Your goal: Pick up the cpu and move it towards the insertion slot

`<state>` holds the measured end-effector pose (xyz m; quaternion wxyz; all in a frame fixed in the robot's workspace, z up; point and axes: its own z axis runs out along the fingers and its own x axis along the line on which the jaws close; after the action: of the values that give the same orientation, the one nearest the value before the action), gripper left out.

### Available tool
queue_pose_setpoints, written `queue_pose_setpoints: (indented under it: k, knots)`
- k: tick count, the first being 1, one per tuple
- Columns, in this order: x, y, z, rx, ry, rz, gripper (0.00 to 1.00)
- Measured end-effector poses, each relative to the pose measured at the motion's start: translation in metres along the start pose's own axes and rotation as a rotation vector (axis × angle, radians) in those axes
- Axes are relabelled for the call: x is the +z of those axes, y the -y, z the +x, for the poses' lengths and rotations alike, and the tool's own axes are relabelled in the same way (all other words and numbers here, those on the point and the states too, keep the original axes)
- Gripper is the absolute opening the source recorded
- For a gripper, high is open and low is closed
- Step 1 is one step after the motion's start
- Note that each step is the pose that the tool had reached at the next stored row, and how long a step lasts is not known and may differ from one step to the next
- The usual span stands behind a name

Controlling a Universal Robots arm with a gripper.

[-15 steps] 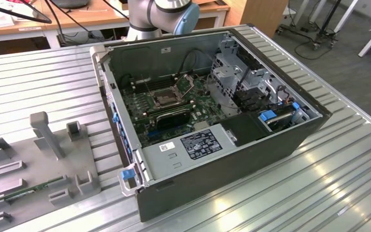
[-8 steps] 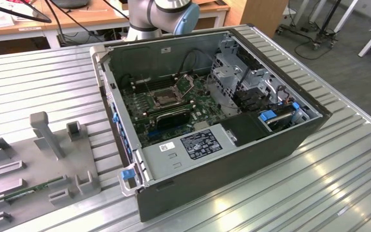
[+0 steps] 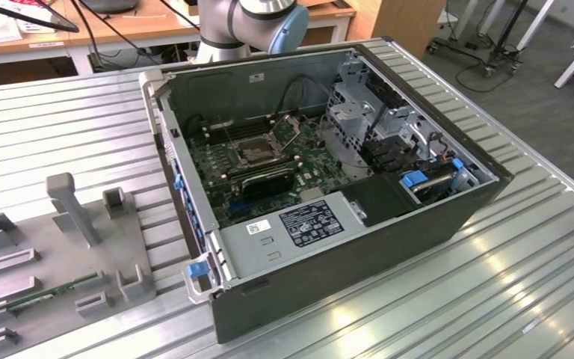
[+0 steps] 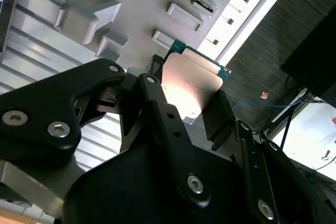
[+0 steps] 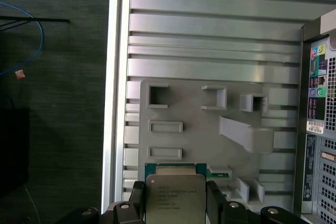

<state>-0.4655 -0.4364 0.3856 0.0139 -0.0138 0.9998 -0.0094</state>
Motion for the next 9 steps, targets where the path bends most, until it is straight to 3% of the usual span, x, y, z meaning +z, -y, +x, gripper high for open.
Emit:
queue_pose_setpoints:
  k: [9]
  knots:
    - [-0.0034, 0.0001, -0.0001, 0.000, -0.0001, 0.0000, 0.55]
